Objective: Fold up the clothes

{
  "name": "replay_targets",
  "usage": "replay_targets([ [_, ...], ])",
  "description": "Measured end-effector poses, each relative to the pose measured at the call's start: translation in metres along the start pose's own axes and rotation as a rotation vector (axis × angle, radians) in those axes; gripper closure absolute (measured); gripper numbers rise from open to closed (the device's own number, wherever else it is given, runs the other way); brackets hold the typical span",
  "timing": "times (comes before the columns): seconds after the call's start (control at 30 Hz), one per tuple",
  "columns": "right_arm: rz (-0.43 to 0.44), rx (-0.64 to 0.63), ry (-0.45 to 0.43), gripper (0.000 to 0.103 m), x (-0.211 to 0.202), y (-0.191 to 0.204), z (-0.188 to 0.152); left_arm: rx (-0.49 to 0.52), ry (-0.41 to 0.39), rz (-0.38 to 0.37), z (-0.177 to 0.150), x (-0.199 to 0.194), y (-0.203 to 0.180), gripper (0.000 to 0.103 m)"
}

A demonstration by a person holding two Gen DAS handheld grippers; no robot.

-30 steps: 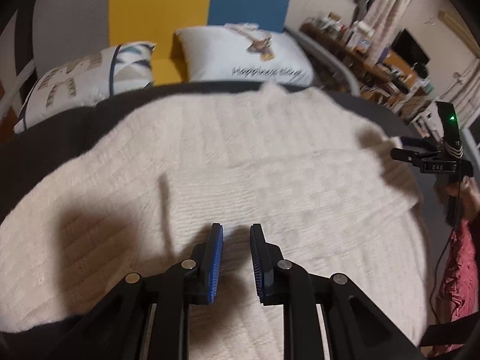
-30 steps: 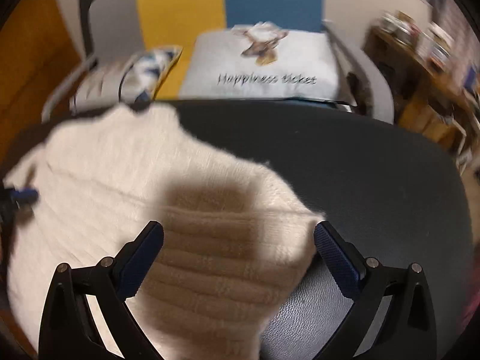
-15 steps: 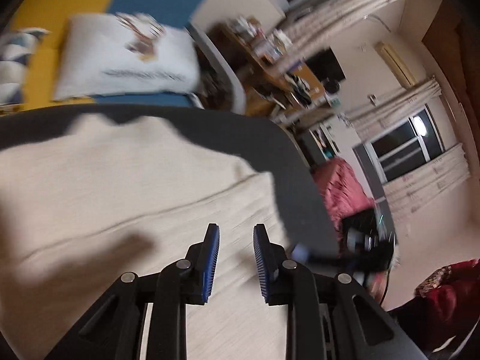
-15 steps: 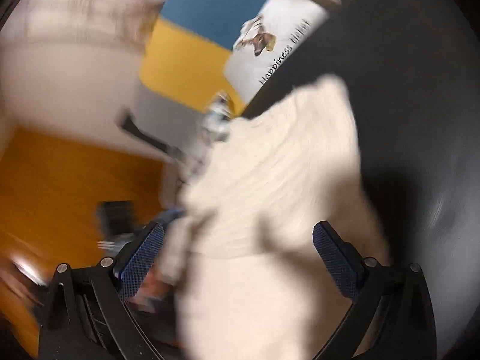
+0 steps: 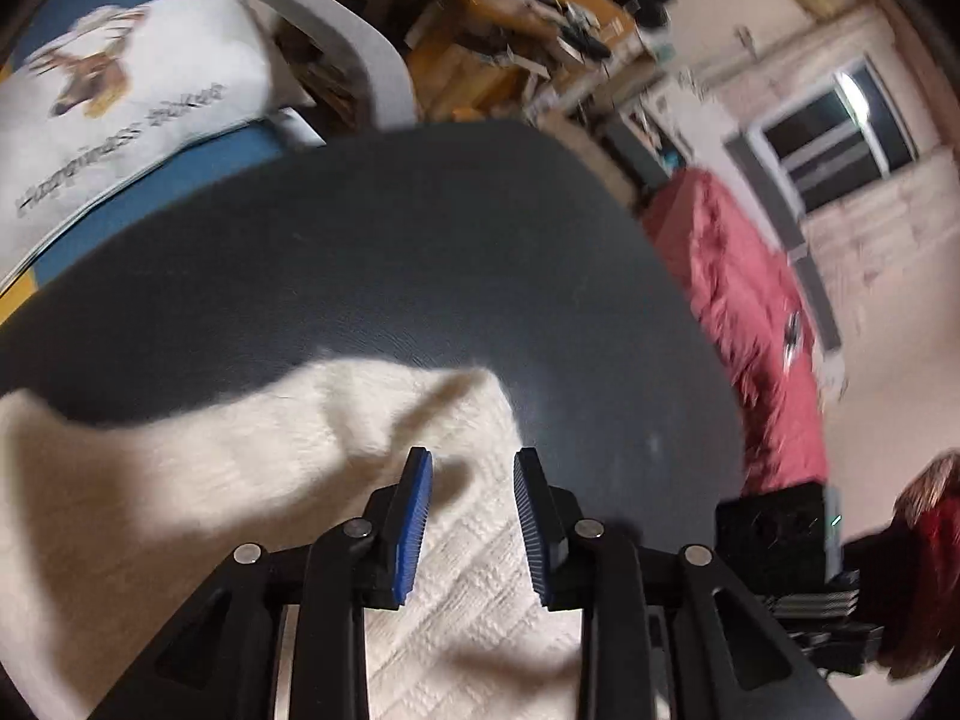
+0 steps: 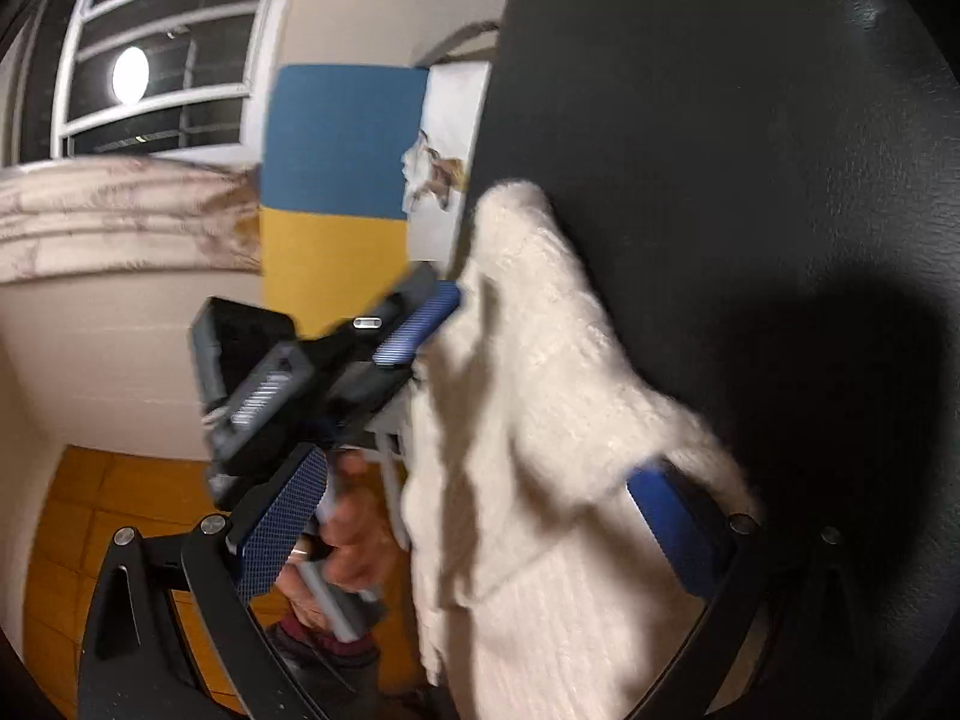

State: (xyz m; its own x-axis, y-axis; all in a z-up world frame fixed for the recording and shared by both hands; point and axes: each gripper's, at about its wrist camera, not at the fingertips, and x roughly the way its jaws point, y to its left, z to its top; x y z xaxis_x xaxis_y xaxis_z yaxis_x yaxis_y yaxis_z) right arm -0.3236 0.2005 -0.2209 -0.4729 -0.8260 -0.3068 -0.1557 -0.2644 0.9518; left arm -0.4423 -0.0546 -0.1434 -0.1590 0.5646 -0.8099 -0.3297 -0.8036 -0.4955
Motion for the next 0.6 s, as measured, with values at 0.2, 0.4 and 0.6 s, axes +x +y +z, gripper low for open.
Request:
replay_targets([
  [0.2, 0.085, 0.002, -0.031, 0.0, 0.003, -0.002, -0.001, -0.049, -0.041, 0.015, 0.003, 0.004, 0.016, 0.075],
  [0.4, 0.085, -0.028, -0.061, 0.0, 0.007, 0.007, -0.007, -0.043, -0.011, -0.028, 0.005, 0.007, 0.019, 0.075],
  [0.6, 0.095, -0.12, -0.144, 0.0, 0.005, 0.03, -0.014, 0.095, -0.107, -0.011, -0.006, 0.001, -0.006, 0.098],
])
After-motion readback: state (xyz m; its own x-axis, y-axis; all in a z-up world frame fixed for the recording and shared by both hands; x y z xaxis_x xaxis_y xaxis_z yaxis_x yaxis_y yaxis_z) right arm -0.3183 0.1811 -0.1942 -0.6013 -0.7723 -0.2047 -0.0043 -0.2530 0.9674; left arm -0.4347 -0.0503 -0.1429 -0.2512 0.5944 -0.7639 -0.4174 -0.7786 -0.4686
